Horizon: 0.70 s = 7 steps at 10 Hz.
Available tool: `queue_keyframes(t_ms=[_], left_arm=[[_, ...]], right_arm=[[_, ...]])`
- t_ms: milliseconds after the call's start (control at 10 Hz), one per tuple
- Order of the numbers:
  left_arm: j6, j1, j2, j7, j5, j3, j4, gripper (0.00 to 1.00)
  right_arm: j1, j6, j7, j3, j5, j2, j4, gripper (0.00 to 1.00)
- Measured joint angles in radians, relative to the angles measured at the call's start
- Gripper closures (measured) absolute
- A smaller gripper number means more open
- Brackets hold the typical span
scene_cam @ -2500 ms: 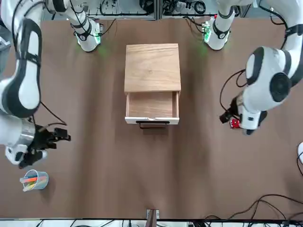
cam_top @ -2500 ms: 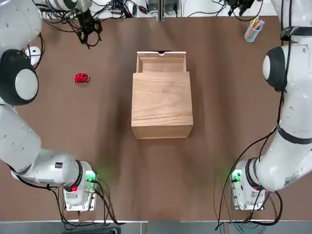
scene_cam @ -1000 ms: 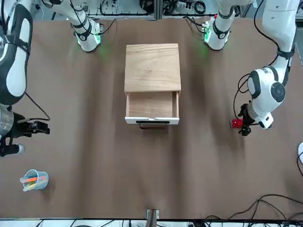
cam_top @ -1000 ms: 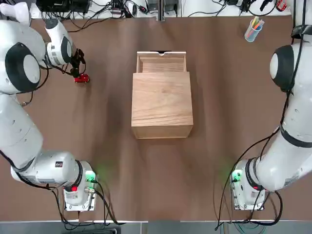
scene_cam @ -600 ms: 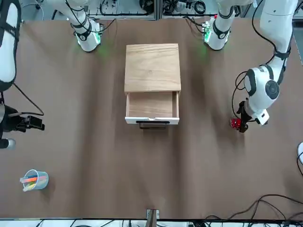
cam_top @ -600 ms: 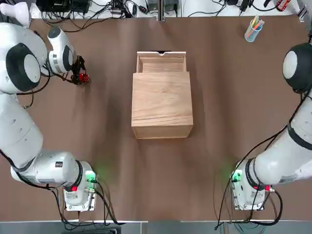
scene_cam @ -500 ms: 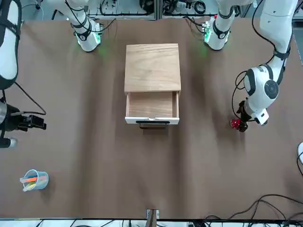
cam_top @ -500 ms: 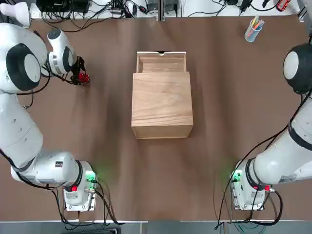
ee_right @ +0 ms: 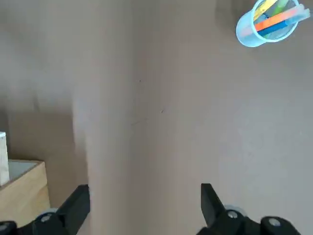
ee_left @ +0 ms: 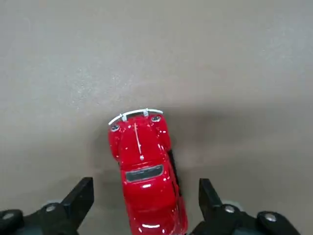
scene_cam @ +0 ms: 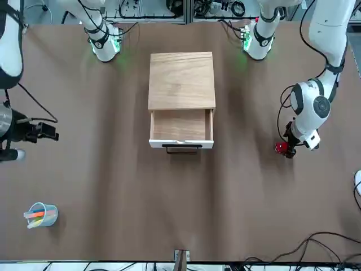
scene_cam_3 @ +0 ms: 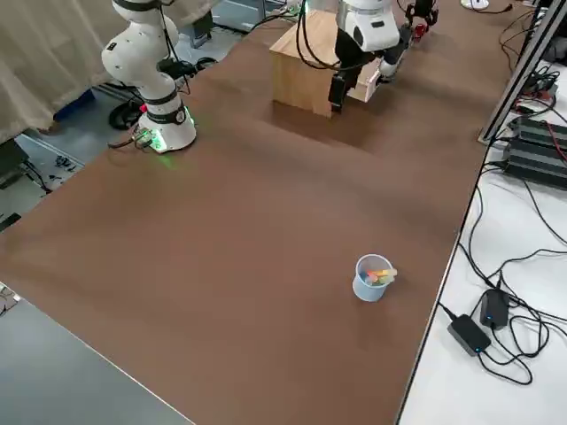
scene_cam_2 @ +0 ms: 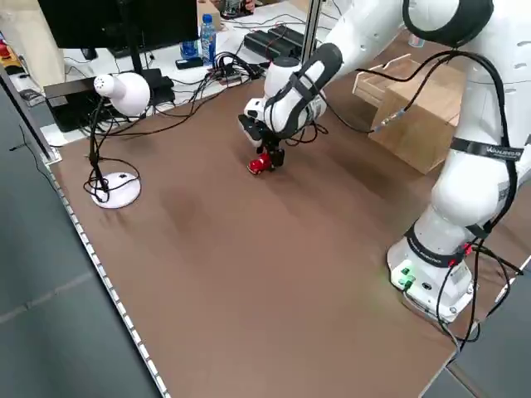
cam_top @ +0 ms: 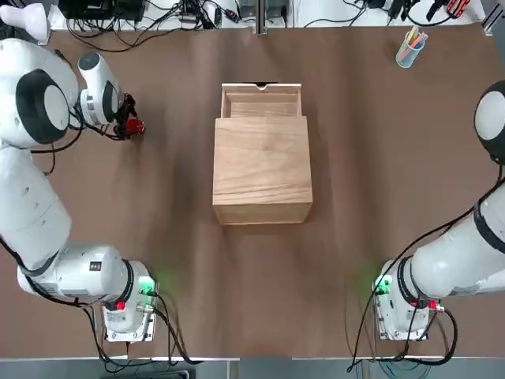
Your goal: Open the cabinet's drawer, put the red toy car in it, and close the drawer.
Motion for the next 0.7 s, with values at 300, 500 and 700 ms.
queue_keyframes(t_ms=[300, 500, 700], left_arm=[[0.012, 0.000, -0.008, 0.000, 0.000, 0.000, 0.005, 0.56], [0.001, -0.001, -0.057, 0.000, 0.009, -0.003, 0.018, 0.56], [-0.138, -0.001, -0.160, -0.005, 0.021, -0.040, 0.062, 0.56]], right_arm=[[-0.009, 0.000, 0.055, 0.033, -0.051, -0.059, -0.051, 0.00], [-0.015, -0.001, 0.067, 0.033, -0.058, -0.092, -0.064, 0.00], [-0.022, -0.001, 0.069, 0.033, -0.058, -0.127, -0.085, 0.00]])
